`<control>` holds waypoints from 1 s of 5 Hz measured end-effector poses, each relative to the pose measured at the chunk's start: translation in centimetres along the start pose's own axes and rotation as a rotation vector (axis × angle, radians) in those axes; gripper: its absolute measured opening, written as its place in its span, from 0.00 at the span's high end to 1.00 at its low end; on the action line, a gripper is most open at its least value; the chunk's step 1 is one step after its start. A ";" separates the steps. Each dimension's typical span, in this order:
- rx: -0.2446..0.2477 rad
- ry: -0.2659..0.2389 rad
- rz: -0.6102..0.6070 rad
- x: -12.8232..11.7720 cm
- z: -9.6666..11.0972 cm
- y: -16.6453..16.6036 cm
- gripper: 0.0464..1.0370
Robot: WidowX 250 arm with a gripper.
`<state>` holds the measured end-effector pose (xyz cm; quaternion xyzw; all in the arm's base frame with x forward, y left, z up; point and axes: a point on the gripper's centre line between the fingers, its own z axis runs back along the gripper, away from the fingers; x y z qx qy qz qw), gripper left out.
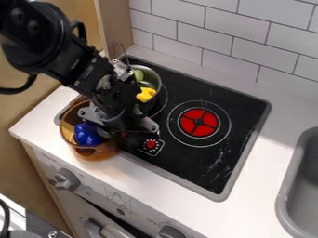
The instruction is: Moving the yellow pot onto the right side of the burner
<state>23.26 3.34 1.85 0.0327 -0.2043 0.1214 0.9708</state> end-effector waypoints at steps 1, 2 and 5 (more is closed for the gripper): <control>-0.010 0.033 -0.002 -0.5 0.5 0.0 0.87; 0.008 0.063 -0.006 -0.8 1.8 0.4 0.98; 0.110 0.125 0.018 -1.0 6.7 -0.9 0.99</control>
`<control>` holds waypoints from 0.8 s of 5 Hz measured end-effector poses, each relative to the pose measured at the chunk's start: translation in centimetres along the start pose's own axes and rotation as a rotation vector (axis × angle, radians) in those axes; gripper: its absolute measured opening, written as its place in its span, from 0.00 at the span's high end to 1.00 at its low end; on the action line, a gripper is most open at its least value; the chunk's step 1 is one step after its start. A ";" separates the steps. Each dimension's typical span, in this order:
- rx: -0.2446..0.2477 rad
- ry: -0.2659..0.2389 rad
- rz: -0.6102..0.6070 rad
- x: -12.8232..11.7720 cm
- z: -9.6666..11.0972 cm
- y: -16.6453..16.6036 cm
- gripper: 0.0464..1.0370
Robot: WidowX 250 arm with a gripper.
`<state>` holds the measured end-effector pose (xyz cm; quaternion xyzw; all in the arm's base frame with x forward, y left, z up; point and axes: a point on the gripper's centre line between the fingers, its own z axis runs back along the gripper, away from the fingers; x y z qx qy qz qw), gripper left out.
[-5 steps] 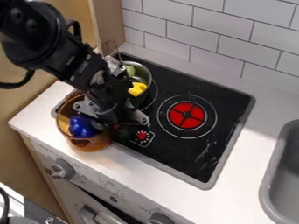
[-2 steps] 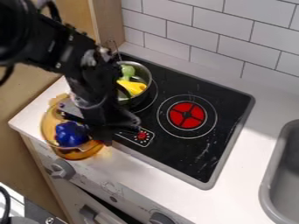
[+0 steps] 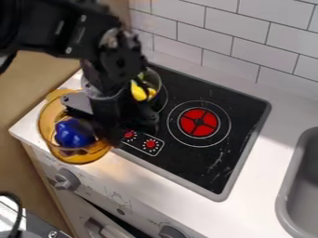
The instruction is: Moving the yellow pot onto the right side of the burner
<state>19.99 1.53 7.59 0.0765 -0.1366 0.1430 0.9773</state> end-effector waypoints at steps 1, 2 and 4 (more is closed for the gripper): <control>-0.019 -0.024 -0.013 1.7 1.1 -1.7 0.99; -0.020 -0.025 -0.015 4.3 1.0 -3.9 0.99; -0.016 -0.067 0.041 8.6 -0.5 -8.9 0.99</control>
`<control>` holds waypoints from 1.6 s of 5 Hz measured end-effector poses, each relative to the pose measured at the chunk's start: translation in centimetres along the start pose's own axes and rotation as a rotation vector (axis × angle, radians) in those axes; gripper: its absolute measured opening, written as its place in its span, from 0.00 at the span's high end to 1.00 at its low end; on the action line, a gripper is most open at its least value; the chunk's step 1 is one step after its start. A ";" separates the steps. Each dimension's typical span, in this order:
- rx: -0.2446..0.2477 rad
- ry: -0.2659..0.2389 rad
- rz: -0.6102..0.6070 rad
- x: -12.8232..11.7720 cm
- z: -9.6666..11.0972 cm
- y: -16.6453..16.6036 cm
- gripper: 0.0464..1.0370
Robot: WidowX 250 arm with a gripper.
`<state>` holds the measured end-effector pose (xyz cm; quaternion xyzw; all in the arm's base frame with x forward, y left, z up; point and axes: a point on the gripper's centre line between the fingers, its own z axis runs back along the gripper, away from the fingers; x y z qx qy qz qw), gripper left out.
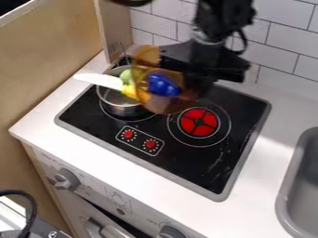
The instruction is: Moving the yellow pot onto the right side of the burner
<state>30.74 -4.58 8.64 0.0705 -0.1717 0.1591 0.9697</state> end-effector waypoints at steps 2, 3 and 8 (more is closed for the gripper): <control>0.015 -0.047 0.072 1.8 -1.8 -3.7 0.99; 0.031 -0.056 0.081 1.6 -3.1 -4.6 0.99; 0.033 -0.121 0.099 -1.4 -5.6 -4.1 0.80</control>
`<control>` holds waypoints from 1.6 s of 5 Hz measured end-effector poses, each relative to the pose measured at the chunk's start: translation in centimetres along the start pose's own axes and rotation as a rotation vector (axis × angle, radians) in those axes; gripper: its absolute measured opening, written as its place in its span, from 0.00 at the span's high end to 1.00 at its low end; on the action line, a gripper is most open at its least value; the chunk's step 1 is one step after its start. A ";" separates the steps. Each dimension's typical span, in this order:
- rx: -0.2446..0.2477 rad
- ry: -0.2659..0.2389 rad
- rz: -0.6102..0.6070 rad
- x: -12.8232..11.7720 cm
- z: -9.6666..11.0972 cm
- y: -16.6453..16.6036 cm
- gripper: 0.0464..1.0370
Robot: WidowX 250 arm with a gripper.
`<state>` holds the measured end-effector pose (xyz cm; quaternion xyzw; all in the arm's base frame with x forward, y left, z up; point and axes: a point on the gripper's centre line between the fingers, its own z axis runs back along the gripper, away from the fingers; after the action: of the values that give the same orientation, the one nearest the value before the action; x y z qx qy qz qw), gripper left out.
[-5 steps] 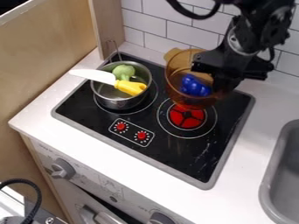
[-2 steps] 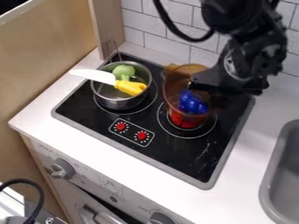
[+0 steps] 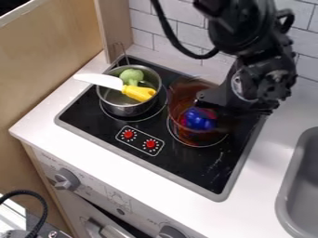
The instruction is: Moving the yellow pot onto the right side of the burner
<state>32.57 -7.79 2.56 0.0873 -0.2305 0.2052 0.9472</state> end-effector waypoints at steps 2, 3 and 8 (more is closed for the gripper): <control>-0.021 0.009 -0.014 -0.8 0.6 0.7 0.24; 0.000 0.046 -0.007 -0.8 1.9 1.2 0.04; 0.004 0.147 -0.182 3.5 8.3 8.0 0.04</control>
<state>28.66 -1.56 12.04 0.0943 -0.1510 0.1245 0.9761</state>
